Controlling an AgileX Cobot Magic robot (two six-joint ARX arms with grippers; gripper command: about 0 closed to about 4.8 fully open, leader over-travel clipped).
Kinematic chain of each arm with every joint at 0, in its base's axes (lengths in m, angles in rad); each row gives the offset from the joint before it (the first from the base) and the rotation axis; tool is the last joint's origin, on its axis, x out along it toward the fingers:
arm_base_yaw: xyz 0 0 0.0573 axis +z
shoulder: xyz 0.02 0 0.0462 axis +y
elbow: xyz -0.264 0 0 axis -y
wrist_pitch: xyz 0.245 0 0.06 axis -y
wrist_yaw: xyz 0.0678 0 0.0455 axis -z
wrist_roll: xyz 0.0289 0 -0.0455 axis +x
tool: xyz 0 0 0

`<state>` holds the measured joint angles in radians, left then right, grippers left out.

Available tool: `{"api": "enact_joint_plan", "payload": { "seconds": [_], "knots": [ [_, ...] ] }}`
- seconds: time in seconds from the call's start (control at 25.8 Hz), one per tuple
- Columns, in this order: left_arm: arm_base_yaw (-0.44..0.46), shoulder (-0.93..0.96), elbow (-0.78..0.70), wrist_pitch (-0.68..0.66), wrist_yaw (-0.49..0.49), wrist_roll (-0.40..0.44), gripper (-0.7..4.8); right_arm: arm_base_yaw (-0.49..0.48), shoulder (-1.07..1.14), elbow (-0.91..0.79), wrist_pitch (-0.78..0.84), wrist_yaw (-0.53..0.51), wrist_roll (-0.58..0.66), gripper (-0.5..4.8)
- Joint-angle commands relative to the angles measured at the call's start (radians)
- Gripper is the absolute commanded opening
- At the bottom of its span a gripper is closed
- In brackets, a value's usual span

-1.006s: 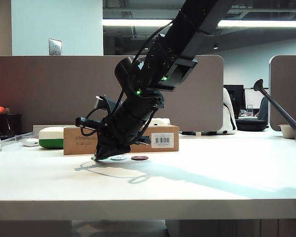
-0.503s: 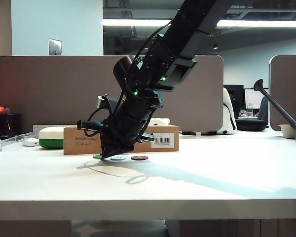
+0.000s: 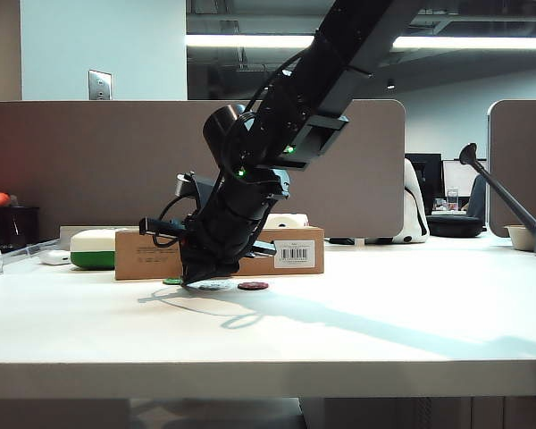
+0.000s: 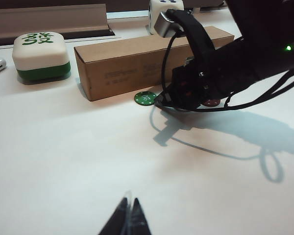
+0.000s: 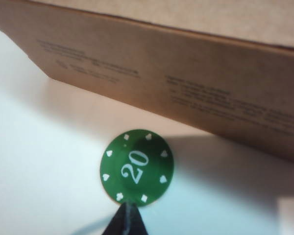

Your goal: Push the chip with the highest value in the row forward next to the rectangular box.

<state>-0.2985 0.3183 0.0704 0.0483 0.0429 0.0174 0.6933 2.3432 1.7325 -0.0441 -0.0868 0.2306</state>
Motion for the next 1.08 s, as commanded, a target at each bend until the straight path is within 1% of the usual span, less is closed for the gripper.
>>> {"api": "enact_joint_plan", "payload": {
  "seconds": [0.04,0.23,0.35,0.74,1.08],
  "knots": [
    [0.0,-0.001,0.0,0.013,0.003,-0.003,-0.05,0.002,0.005,0.012,-0.011,-0.003,0.005,-0.09],
    [0.0,-0.001,0.0,0.013,0.003,-0.003,-0.05,0.002,0.01,0.012,-0.014,-0.01,0.011,-0.1],
    [0.0,-0.001,0.0,0.013,0.003,-0.003,-0.05,0.002,0.015,0.011,-0.014,-0.029,0.036,-0.09],
    [0.0,-0.001,0.0,0.013,0.003,-0.003,-0.05,0.002,0.024,0.011,0.051,-0.02,0.036,-0.09],
    [0.0,-0.001,0.0,0.013,0.003,-0.003,-0.05,0.005,0.046,0.011,0.069,-0.004,0.035,-0.09]
  ]
}}
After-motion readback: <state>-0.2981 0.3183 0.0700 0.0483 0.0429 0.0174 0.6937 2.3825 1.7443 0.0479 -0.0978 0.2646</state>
